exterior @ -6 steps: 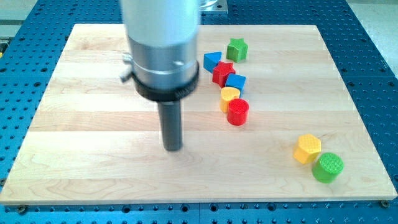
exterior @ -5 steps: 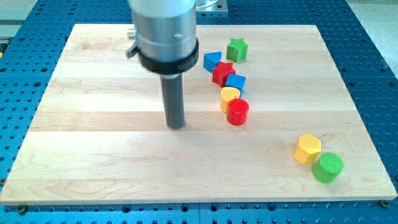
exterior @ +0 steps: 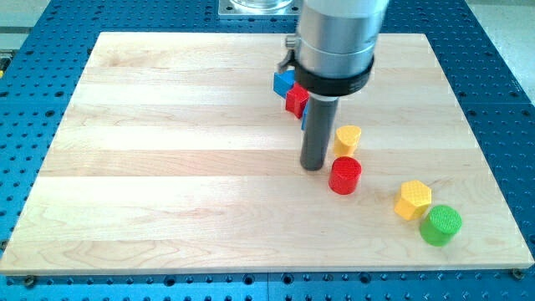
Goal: Separate the red circle and heart from the group of blocks in a diagonal line
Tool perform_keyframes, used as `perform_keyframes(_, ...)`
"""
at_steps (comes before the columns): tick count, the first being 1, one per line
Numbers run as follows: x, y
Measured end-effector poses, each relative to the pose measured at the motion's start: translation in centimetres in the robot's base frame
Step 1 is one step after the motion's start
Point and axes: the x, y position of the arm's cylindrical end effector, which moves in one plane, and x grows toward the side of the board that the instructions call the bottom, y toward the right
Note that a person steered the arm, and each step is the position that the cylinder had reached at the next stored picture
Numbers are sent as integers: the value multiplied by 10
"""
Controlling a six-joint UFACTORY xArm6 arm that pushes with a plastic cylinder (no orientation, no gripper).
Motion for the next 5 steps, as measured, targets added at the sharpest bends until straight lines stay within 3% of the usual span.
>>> perform_keyframes(1,43,61)
perform_keyframes(2,43,36)
perform_keyframes(3,33,23)
perform_keyframes(5,-3,78)
